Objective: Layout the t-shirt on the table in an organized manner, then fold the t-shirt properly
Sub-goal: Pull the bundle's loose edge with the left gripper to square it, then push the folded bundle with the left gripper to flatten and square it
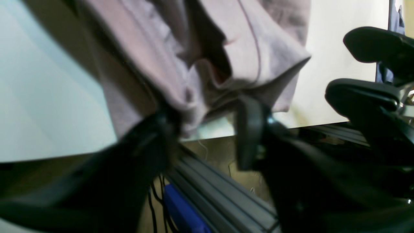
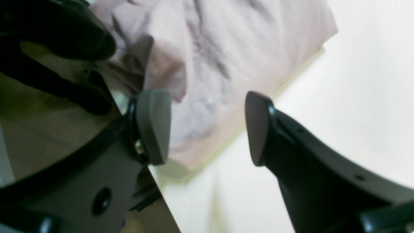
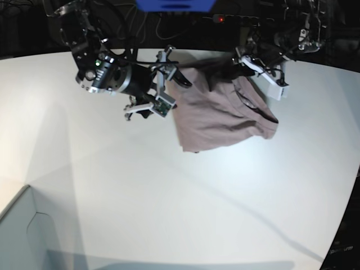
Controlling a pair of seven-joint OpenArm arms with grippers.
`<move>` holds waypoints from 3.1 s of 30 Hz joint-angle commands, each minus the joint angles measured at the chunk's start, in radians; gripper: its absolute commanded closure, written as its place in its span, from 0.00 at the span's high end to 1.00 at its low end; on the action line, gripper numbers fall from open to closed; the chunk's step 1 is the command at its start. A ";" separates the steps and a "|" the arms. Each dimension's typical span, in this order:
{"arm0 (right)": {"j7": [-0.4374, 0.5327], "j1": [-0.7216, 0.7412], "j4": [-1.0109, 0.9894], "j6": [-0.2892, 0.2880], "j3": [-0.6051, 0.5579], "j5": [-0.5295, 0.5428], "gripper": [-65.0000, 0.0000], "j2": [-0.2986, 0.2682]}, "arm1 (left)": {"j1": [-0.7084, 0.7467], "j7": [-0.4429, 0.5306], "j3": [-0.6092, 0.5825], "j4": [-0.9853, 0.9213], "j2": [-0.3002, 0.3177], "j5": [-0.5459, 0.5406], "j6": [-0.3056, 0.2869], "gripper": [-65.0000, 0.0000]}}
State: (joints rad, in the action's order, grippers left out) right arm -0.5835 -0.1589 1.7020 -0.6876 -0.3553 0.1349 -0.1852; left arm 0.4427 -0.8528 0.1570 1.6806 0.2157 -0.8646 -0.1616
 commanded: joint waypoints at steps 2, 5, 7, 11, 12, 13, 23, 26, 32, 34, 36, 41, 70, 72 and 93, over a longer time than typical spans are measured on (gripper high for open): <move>0.023 0.009 0.019 -0.011 0.002 0.013 0.56 -0.001 | -0.003 0.005 0.005 -0.001 0.006 -0.014 -0.008 0.22; 0.023 0.009 0.019 -0.011 0.002 0.013 0.56 -0.001 | 0.000 0.002 0.006 -0.012 0.008 -0.015 -0.008 0.20; 0.023 0.009 0.019 -0.011 0.002 0.013 0.56 -0.003 | 0.008 -0.001 0.006 -0.001 0.011 -0.021 -0.008 0.19; 0.023 0.009 0.019 -0.011 0.002 0.013 0.56 -0.003 | 0.044 0.004 0.011 0.037 0.014 -0.021 -0.008 0.00; 0.023 0.009 0.019 -0.011 0.002 0.013 0.56 -0.003 | 0.052 0.004 0.011 0.048 0.014 -0.018 -0.008 0.00; 0.023 0.009 0.019 -0.011 0.002 0.013 0.56 -0.003 | 0.061 0.004 0.013 0.057 0.015 -0.018 -0.008 0.02; 0.023 0.008 0.013 -0.011 0.000 0.013 0.56 0.003 | 0.138 -0.004 0.135 0.126 0.017 -0.015 -0.008 0.00; 0.023 0.008 0.005 -0.011 0.000 0.013 0.56 0.025 | 0.135 -0.004 0.152 0.095 0.017 -0.014 -0.008 0.00; 0.023 0.009 -0.030 -0.011 -0.001 0.013 0.56 0.051 | 0.112 -0.004 0.155 -0.001 0.017 -0.014 -0.008 0.00; 0.023 0.009 -0.030 -0.011 -0.001 0.013 0.56 0.051 | 0.109 -0.004 0.157 -0.038 0.024 -0.014 -0.008 0.01; 0.023 0.009 -0.030 -0.011 -0.001 0.013 0.56 0.051 | 0.107 -0.004 0.154 -0.061 0.047 -0.015 -0.008 0.01; 0.023 0.009 -0.030 -0.011 -0.001 0.013 0.56 0.052 | 0.109 -0.004 0.155 -0.056 0.055 -0.018 -0.008 0.21; 0.013 -0.005 -0.027 -0.011 0.002 0.013 0.56 0.005 | -0.137 0.004 0.195 -0.201 -0.035 -0.017 -0.008 0.85; 0.013 -0.005 -0.029 -0.011 0.002 0.013 0.56 0.003 | -0.157 0.004 0.166 -0.227 -0.035 -0.015 -0.008 0.85; 0.013 -0.005 -0.030 -0.011 0.166 0.013 0.56 -0.003 | -0.425 0.005 -0.224 -0.489 0.029 0.074 -0.008 0.00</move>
State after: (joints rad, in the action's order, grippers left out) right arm -0.5903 -0.1677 1.6554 -0.6876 -0.1951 0.1356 -0.1822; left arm 0.0147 -0.8322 -0.0647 1.1950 0.2394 -0.8303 -0.1951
